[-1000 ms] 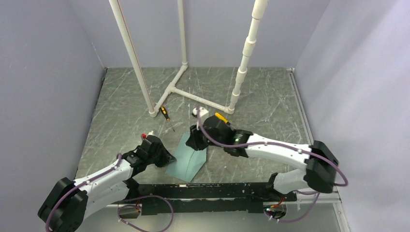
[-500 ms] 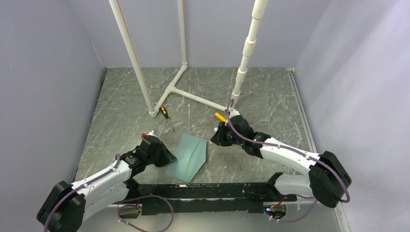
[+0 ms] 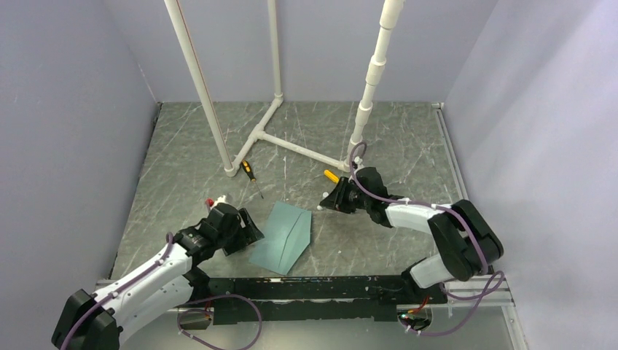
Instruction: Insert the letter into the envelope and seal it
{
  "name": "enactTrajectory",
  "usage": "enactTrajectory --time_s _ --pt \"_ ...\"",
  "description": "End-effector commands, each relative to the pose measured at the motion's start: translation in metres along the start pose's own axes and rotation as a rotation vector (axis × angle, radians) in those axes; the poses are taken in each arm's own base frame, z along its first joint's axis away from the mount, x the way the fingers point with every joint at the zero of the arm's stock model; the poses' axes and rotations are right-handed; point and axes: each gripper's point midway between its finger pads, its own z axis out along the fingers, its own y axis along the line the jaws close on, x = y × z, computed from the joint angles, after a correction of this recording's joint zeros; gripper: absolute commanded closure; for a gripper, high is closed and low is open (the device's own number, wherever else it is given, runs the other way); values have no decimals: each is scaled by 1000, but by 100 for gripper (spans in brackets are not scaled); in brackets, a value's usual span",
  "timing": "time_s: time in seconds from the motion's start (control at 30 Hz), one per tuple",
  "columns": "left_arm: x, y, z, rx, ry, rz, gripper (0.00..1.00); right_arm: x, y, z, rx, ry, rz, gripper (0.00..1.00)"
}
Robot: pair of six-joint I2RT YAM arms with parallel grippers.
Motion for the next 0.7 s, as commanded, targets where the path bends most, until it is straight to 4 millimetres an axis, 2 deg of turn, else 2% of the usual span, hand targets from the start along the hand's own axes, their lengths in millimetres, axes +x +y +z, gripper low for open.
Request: enactTrajectory --time_s 0.0,0.17,0.3,0.4,0.67 --pt "3 20 0 -101 14 12 23 -12 26 8 -138 -10 -11 88" --pt "15 14 7 -60 75 10 26 -9 19 15 -132 4 19 79" --pt "23 10 10 -26 121 21 41 -10 3 19 -77 -7 58 75" --pt "24 7 16 -12 127 18 49 -10 -6 21 -66 -11 81 69" --pt "35 -2 23 42 187 14 58 -11 -22 17 25 -21 100 53"
